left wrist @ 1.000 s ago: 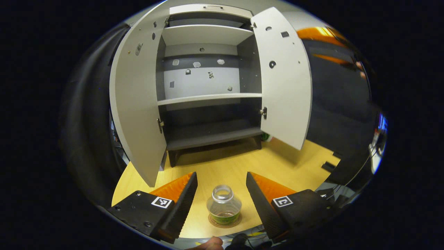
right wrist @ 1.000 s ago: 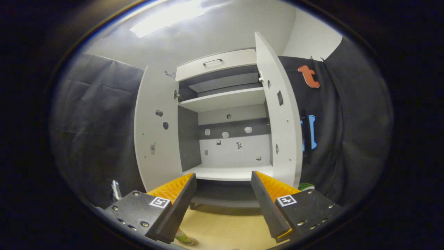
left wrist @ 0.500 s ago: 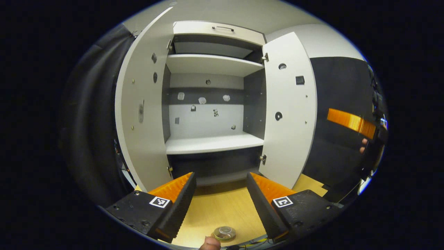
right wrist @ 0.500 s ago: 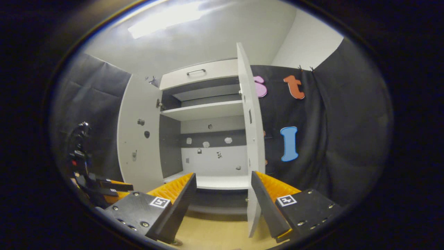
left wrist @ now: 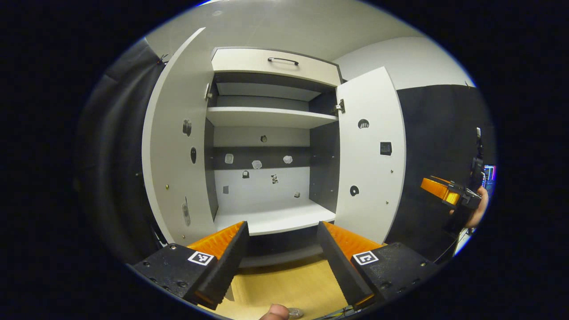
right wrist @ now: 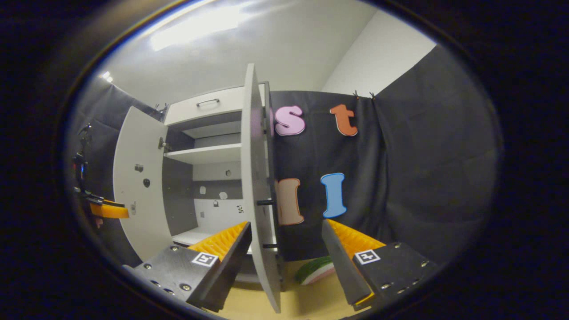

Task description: Grasp the bottle in the cabinet with the left hand and place it on the coaster, then close the right door with the right hand and the left door with the left hand.

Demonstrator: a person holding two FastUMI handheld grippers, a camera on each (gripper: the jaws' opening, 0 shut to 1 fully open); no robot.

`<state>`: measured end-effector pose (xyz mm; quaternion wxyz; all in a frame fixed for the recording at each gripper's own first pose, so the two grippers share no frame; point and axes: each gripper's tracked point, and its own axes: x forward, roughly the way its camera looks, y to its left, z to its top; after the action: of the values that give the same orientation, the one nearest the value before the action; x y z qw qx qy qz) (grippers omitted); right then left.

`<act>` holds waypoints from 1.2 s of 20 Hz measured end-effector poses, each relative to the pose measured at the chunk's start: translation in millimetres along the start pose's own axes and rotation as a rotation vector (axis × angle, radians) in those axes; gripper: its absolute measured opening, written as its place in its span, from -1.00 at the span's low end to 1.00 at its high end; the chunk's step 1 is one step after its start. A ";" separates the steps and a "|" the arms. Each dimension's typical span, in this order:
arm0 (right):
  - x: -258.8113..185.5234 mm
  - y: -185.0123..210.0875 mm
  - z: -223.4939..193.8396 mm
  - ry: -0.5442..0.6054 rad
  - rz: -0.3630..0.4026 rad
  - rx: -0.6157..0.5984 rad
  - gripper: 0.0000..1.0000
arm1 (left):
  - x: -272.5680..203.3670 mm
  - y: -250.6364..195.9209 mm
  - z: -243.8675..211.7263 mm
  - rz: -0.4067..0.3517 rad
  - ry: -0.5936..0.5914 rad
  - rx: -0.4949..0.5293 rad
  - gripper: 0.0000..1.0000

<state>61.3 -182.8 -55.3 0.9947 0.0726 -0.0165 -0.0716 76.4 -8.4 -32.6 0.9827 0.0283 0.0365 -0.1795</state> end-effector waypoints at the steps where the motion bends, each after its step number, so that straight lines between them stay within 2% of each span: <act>1: 7.6 -12.9 -0.8 0.010 -0.010 -0.015 0.92 | -0.4 4.1 4.4 0.011 -0.002 0.010 0.94; 2: 15.7 -26.9 -1.3 0.020 -0.027 -0.042 0.86 | -2.1 7.9 7.6 0.023 -0.006 0.023 0.95; 3: 24.7 -42.2 -2.6 0.025 -0.049 -0.079 0.86 | -3.5 10.3 12.7 0.022 -0.017 0.042 0.90; 4: 32.5 -54.1 -2.3 0.028 -0.062 -0.115 0.92 | -3.9 11.7 18.2 0.027 -0.040 0.062 0.94; 5: 40.9 -61.7 -4.9 0.035 -0.072 -0.144 0.86 | -4.5 17.3 22.9 0.043 -0.057 0.075 0.94; 6: 50.4 -67.3 -5.8 0.041 -0.075 -0.163 0.92 | -6.7 24.9 22.0 0.075 -0.057 0.089 0.94; 8: 67.7 -67.5 -12.4 0.060 -0.059 -0.171 0.87 | -12.4 40.0 24.7 0.132 -0.080 0.131 0.92; 11: 85.1 -67.1 -32.9 0.104 -0.051 -0.153 0.92 | -17.4 55.6 19.1 0.174 -0.080 0.162 0.93; 13: 100.8 -52.4 -42.7 0.130 -0.036 -0.139 0.92 | -16.5 64.7 9.2 0.187 -0.047 0.147 0.94; 14: 108.6 -32.8 -45.9 0.139 0.003 -0.121 0.92 | -15.4 70.5 6.5 0.197 -0.036 0.127 0.94; 15: 111.5 -21.7 -47.3 0.132 0.000 -0.130 0.93 | -16.0 74.2 5.9 0.202 -0.032 0.102 0.94; 16: 111.1 -14.4 -42.5 0.111 0.016 -0.139 0.70 | -18.0 76.3 7.6 0.203 -0.037 0.079 0.95; 18: 113.1 0.5 -47.3 0.119 0.037 -0.130 0.63 | -25.1 77.0 13.9 0.192 -0.061 0.054 0.95; 23: 110.6 27.8 -48.8 0.122 0.070 -0.146 0.64 | -38.7 84.6 17.0 0.214 -0.077 0.082 0.94; 24: 110.2 33.7 -49.6 0.122 0.071 -0.146 0.58 | -42.1 84.3 15.5 0.210 -0.071 0.076 0.94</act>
<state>177.2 -158.7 -96.9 0.9984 0.0034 0.0469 -0.0327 68.0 84.1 -10.2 0.9950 0.0626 -0.0081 -0.0776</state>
